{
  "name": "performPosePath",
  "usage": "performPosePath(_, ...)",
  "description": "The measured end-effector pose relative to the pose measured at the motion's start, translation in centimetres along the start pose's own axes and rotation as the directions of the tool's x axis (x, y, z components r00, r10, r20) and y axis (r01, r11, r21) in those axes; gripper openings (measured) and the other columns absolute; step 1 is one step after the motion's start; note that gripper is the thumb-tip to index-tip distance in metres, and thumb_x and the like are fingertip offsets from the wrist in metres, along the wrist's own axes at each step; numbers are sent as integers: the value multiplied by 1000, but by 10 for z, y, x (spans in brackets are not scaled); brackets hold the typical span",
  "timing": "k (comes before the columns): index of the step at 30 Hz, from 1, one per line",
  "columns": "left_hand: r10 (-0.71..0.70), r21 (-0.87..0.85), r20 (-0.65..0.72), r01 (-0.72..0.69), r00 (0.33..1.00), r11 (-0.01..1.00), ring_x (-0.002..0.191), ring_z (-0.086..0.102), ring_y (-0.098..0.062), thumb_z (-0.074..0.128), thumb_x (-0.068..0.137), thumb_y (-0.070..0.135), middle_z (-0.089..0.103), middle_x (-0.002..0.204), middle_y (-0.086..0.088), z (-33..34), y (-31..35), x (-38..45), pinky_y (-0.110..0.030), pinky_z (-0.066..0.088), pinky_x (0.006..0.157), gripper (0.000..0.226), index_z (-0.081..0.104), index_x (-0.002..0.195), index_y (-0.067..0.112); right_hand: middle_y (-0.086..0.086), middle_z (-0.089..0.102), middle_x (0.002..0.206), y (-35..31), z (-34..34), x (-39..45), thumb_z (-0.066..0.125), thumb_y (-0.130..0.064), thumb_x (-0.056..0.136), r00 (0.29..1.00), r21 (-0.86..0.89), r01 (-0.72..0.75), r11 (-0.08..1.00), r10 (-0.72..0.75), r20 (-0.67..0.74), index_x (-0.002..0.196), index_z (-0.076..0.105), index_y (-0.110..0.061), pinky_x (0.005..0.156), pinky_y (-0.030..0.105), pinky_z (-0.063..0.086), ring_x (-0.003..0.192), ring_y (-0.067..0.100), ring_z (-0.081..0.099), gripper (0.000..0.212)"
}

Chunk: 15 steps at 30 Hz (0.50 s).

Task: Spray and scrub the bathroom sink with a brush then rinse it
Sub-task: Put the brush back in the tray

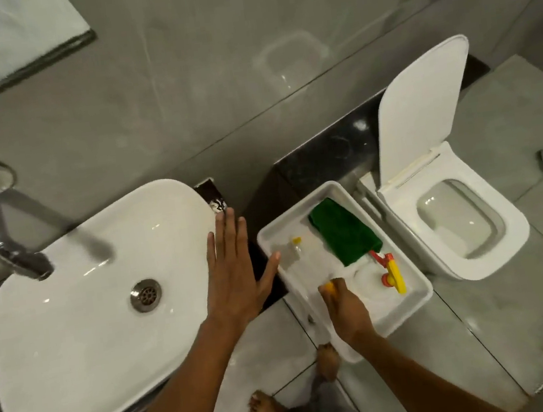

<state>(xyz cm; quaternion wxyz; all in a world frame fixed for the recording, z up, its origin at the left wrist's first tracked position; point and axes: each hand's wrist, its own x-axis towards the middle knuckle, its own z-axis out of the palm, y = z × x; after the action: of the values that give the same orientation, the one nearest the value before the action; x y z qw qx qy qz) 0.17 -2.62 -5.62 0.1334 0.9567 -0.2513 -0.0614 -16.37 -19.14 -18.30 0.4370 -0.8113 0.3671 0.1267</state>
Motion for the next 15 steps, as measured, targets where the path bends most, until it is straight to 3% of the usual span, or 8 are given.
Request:
performPosePath(4,-23,20,19,22,1000,1000,167,-17,-21,30,104,75,-9,182,-3,-3,4,-1,-53,3,137,92,11,171,16,7,68,106,4,21,24,46,-38,113,998,47,-64,997,64,-4,120,58,-12,91,34,50,98,26,67,30)
performPosePath(7,-13,-14,-14,13,1000,1000,168,-12,-21,38,105,69,-1,182,-4,-2,5,1,-51,2,137,86,21,170,14,19,74,109,2,33,38,47,-31,114,995,121,-98,988,96,16,121,59,-4,98,44,56,105,35,72,30)
performPosePath(15,-19,-38,-32,18,999,999,168,-11,-21,38,106,68,3,182,-3,6,0,3,-55,8,136,81,26,169,18,20,69,135,4,38,51,49,-16,113,992,75,-102,992,106,-64,135,64,0,117,46,47,128,35,64,31)
